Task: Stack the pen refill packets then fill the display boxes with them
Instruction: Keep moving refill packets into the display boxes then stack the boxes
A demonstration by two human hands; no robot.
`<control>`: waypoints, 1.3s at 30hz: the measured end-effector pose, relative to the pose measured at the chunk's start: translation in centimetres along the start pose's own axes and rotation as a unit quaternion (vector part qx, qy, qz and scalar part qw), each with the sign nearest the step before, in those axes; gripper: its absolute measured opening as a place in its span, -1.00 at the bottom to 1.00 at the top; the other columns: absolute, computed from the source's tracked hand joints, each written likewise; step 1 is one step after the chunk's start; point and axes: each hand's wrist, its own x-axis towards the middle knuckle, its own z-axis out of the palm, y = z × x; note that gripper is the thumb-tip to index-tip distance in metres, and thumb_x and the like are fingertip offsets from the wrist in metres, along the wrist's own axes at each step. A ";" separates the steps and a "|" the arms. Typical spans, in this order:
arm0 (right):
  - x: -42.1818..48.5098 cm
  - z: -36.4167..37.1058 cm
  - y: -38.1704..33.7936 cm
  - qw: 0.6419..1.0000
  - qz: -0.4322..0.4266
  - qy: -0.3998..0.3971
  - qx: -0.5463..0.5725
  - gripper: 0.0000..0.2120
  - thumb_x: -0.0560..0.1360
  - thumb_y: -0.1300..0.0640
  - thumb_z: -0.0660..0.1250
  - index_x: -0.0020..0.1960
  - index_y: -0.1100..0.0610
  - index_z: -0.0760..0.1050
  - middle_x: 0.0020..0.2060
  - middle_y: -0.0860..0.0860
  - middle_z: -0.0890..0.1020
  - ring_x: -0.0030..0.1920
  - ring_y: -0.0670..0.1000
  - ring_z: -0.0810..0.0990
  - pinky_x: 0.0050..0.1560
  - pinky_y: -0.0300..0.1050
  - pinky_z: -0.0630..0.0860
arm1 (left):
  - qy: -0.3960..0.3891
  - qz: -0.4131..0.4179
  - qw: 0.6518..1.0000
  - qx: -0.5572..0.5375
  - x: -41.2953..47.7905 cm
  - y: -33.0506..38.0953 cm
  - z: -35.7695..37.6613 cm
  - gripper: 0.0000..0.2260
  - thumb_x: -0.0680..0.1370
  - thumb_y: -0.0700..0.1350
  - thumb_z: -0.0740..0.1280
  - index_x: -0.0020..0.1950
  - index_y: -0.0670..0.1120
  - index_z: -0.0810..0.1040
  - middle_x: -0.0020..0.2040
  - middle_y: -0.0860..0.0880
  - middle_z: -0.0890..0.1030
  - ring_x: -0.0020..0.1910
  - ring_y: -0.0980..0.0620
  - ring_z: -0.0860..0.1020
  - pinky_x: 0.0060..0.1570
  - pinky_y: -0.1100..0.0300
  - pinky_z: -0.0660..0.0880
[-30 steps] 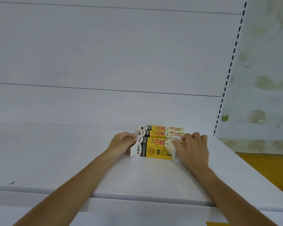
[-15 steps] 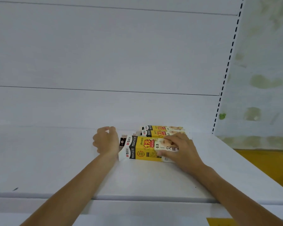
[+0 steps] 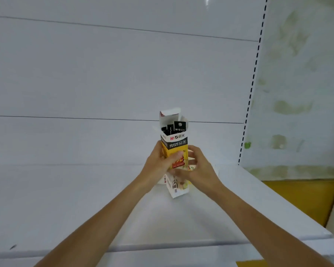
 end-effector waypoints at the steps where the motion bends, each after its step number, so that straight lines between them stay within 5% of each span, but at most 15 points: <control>1: -0.3 -0.2 0.1 1.000 -0.003 -0.008 -0.023 -0.44 0.32 0.09 0.52 0.22 -0.09 0.35 0.01 -0.19 0.55 -0.06 -0.26 0.53 -0.29 -0.43 0.44 | -0.028 -0.013 0.999 0.008 -0.1 -0.3 -0.1 -0.77 0.47 -0.01 0.40 0.07 0.15 0.44 0.06 0.05 0.63 0.06 0.03 0.61 0.12 -0.02 0.53; 9: 1.4 -3.2 -2.9 0.988 -0.016 -0.033 -0.152 -0.51 0.26 0.00 0.54 0.12 -0.01 0.45 -0.07 -0.15 0.60 -0.15 -0.15 0.59 -0.23 -0.35 0.48 | -0.102 -0.011 0.995 -0.013 1.2 1.5 -0.4 -0.67 0.43 -0.01 0.41 0.18 0.02 0.52 0.06 0.03 0.66 0.06 0.00 0.62 0.10 -0.07 0.54; 13: -0.2 -1.7 0.3 0.988 0.056 -0.093 -0.110 -0.51 0.30 0.03 0.53 0.16 0.00 0.43 -0.09 -0.16 0.58 -0.14 -0.13 0.63 -0.24 -0.25 0.60 | -0.112 -0.052 0.992 0.039 -0.6 -1.7 -0.1 -0.65 0.44 -0.03 0.43 0.21 0.02 0.50 0.07 0.04 0.65 0.04 0.04 0.62 0.13 -0.06 0.53; 18: 1.1 -3.4 -2.0 0.985 0.013 -0.139 -0.098 -0.40 0.33 0.09 0.51 0.26 -0.06 0.30 0.06 -0.22 0.50 0.07 -0.17 0.52 -0.16 -0.39 0.44 | -0.128 -0.053 0.989 0.046 -0.4 -2.0 -0.5 -0.64 0.45 -0.09 0.42 0.24 -0.01 0.48 0.09 0.03 0.63 0.05 0.04 0.62 0.07 0.05 0.56; 21: 2.0 -4.1 -4.2 0.998 -0.053 -0.034 -0.022 -0.46 0.43 0.14 0.42 0.33 -0.07 0.29 0.16 -0.15 0.46 0.11 -0.19 0.49 -0.07 -0.31 0.47 | -0.130 -0.057 0.990 0.010 -0.6 -2.9 -0.1 -0.64 0.42 -0.21 0.44 0.19 -0.07 0.49 0.04 0.03 0.65 -0.04 0.12 0.64 -0.15 0.29 0.55; 25: 4.0 -5.0 -6.6 0.979 -0.131 0.094 -0.122 -0.91 0.46 0.07 0.37 -0.05 -0.01 0.49 0.07 -0.10 0.49 0.04 -0.15 0.51 -0.08 -0.35 0.35 | -0.112 -0.067 0.991 0.008 -0.7 -4.4 0.1 -0.61 0.38 -0.28 0.47 0.15 -0.03 0.51 -0.02 0.13 0.65 -0.05 0.21 0.63 -0.19 0.36 0.52; 28: 5.1 -5.9 -7.5 0.977 -0.082 0.066 -0.185 -0.83 0.46 0.02 0.37 -0.15 0.13 0.52 -0.01 -0.06 0.52 -0.01 -0.11 0.49 -0.10 -0.33 0.32 | -0.113 -0.074 0.990 0.026 -1.0 -5.4 0.1 -0.52 0.34 -0.26 0.51 0.20 0.02 0.49 0.04 0.13 0.64 0.03 0.20 0.60 -0.08 0.32 0.54; 32: 5.0 -5.7 -7.5 0.990 -0.042 0.002 -0.135 -0.71 0.53 -0.11 0.23 -0.18 0.05 0.60 -0.02 -0.12 0.57 0.10 -0.08 0.50 0.19 -0.03 0.42 | -0.113 -0.075 0.990 0.034 -0.9 -5.9 0.1 -0.50 0.33 -0.24 0.52 0.20 0.04 0.47 0.04 0.12 0.64 0.06 0.15 0.59 -0.02 0.25 0.56; 36: 4.1 -5.3 -7.7 0.968 -0.057 -0.065 -0.236 -0.73 0.50 -0.11 0.27 -0.10 0.08 0.58 -0.02 -0.11 0.53 0.11 -0.05 0.49 0.05 -0.18 0.39 | -0.111 -0.079 0.990 0.027 -0.8 -6.0 0.2 -0.48 0.32 -0.24 0.53 0.20 0.06 0.47 0.07 0.10 0.63 0.10 0.12 0.58 0.09 0.15 0.55; 39: 4.4 -5.6 -9.1 0.954 -0.032 -0.118 -0.275 -0.58 0.47 -0.18 0.27 -0.10 0.19 0.60 0.06 0.06 0.58 0.15 0.09 0.51 0.12 -0.06 0.42 | -0.107 -0.077 0.991 0.027 -0.8 -6.1 0.3 -0.50 0.32 -0.23 0.53 0.15 0.12 0.47 0.06 0.11 0.63 0.10 0.12 0.58 0.10 0.12 0.55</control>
